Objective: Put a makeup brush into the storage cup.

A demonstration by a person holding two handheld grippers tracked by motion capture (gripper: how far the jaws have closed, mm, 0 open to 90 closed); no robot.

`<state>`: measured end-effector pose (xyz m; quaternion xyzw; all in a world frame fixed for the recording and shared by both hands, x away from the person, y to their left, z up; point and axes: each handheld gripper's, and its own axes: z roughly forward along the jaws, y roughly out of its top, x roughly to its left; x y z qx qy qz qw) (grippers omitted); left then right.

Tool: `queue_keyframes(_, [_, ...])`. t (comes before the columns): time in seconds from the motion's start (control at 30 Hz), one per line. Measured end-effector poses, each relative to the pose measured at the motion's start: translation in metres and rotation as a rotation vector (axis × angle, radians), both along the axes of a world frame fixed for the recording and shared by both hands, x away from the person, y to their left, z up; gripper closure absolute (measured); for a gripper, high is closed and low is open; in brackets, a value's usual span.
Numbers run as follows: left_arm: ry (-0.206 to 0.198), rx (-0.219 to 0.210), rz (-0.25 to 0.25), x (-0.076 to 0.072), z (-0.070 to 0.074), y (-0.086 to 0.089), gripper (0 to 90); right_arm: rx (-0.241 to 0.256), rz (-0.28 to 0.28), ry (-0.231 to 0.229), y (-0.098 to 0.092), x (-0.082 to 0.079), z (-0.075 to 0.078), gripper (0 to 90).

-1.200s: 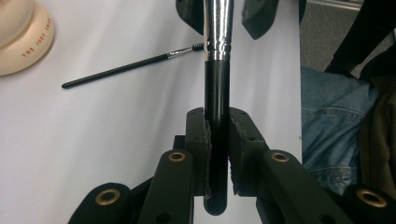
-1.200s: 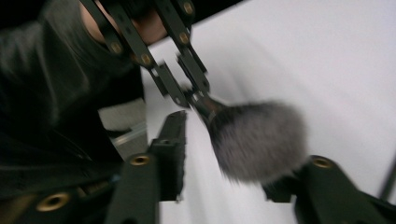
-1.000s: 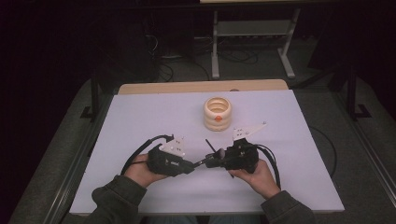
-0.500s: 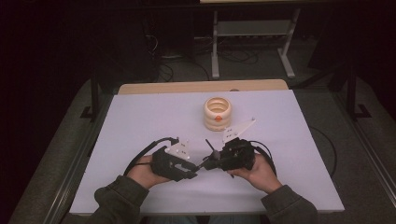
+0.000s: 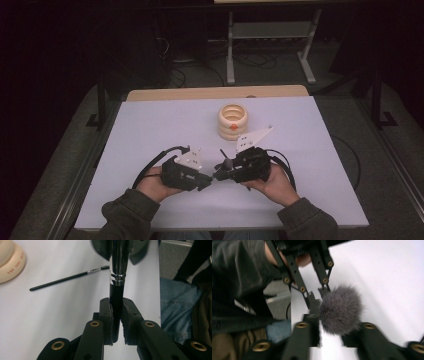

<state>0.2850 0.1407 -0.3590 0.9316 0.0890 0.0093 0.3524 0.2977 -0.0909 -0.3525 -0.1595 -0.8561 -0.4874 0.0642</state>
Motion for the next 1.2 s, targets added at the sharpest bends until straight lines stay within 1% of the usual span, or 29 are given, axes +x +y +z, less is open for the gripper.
queue_keyframes(0.07, [-0.006, -0.006, 0.005, 0.002, 0.0, 0.001, 79.5, 0.018, -0.012, -0.004, -0.001, 0.001, -0.003, 64.9])
queue_keyframes(0.1, [-0.005, -0.009, 0.016, 0.001, 0.0, 0.002, 79.5, 0.022, -0.016, 0.004, -0.001, 0.0, -0.005, 65.1])
queue_keyframes(0.13, [-0.005, -0.009, 0.016, 0.001, 0.0, 0.002, 79.5, 0.022, -0.016, 0.004, -0.001, 0.0, -0.005, 65.1])
queue_keyframes(0.17, [0.002, -0.021, 0.02, 0.002, 0.0, 0.002, 79.5, 0.028, -0.019, 0.006, -0.001, 0.0, -0.007, 65.4])
queue_keyframes(0.23, [0.008, -0.034, 0.034, 0.002, 0.0, 0.003, 79.5, 0.043, -0.028, 0.006, 0.0, 0.0, -0.011, 69.7])
queue_keyframes(0.27, [0.008, -0.034, 0.034, 0.002, 0.0, 0.003, 79.5, 0.043, -0.028, 0.006, 0.0, 0.0, -0.011, 69.7])
queue_keyframes(0.4, [0.009, -0.045, 0.03, 0.003, 0.001, 0.003, 79.5, 0.055, -0.035, 0.007, 0.001, 0.0, -0.011, 75.5])
queue_keyframes(0.43, [0.008, -0.045, 0.03, 0.003, 0.001, 0.002, 79.5, 0.067, -0.028, 0.015, 0.0, 0.002, -0.011, 76.1])
queue_keyframes(0.5, [0.013, -0.042, 0.027, 0.004, 0.001, 0.002, 79.2, 0.067, -0.027, 0.017, 0.0, 0.002, -0.011, 76.5])
queue_keyframes(0.53, [0.016, -0.04, 0.028, 0.003, 0.0, 0.002, 79.2, 0.057, -0.026, 0.016, 0.0, 0.002, -0.011, 76.6])
queue_keyframes(0.57, [0.01, -0.036, 0.029, 0.003, 0.0, 0.002, 78.4, 0.043, -0.025, 0.014, 0.001, 0.002, -0.011, 76.7])
queue_keyframes(0.6, [0.008, -0.035, 0.038, 0.002, 0.0, 0.001, 78.4, 0.043, -0.025, 0.014, 0.001, 0.002, -0.011, 76.7])
queue_keyframes(0.67, [-0.005, -0.033, 0.043, 0.002, 0.0, 0.001, 74.6, 0.032, -0.023, 0.014, 0.0, 0.003, -0.01, 76.8])
queue_keyframes(0.7, [-0.006, -0.036, 0.05, 0.001, 0.0, 0.001, 72.4, 0.015, -0.03, 0.015, -0.001, 0.003, -0.008, 76.9])
queue_keyframes(0.83, [-0.008, -0.042, 0.062, 0.001, 0.0, 0.004, 70.8, 0.001, -0.04, 0.016, -0.004, 0.005, -0.007, 76.9])
queue_keyframes(0.9, [-0.008, -0.046, 0.067, 0.001, 0.0, 0.005, 70.3, -0.015, -0.049, 0.015, -0.007, 0.005, -0.005, 76.9])
queue_keyframes(0.97, [-0.008, -0.042, 0.07, 0.001, -0.001, 0.006, 69.7, -0.022, -0.053, 0.015, -0.009, 0.006, -0.003, 77.0])
queue_keyframes(1.03, [-0.014, -0.041, 0.077, 0.0, -0.002, 0.007, 67.9, -0.043, -0.063, 0.009, -0.012, 0.008, 0.001, 77.0])
queue_keyframes(1.07, [-0.014, -0.045, 0.085, -0.001, -0.002, 0.008, 67.9, -0.043, -0.063, 0.009, -0.012, 0.008, 0.001, 77.0])
queue_keyframes(1.13, [-0.023, -0.054, 0.092, -0.002, -0.001, 0.01, 66.5, -0.058, -0.068, 0.006, -0.013, 0.009, 0.003, 77.0])
queue_keyframes(1.2, [-0.032, -0.055, 0.101, -0.004, -0.002, 0.011, 65.5, -0.07, -0.077, 0.004, -0.015, 0.011, 0.004, 77.0])
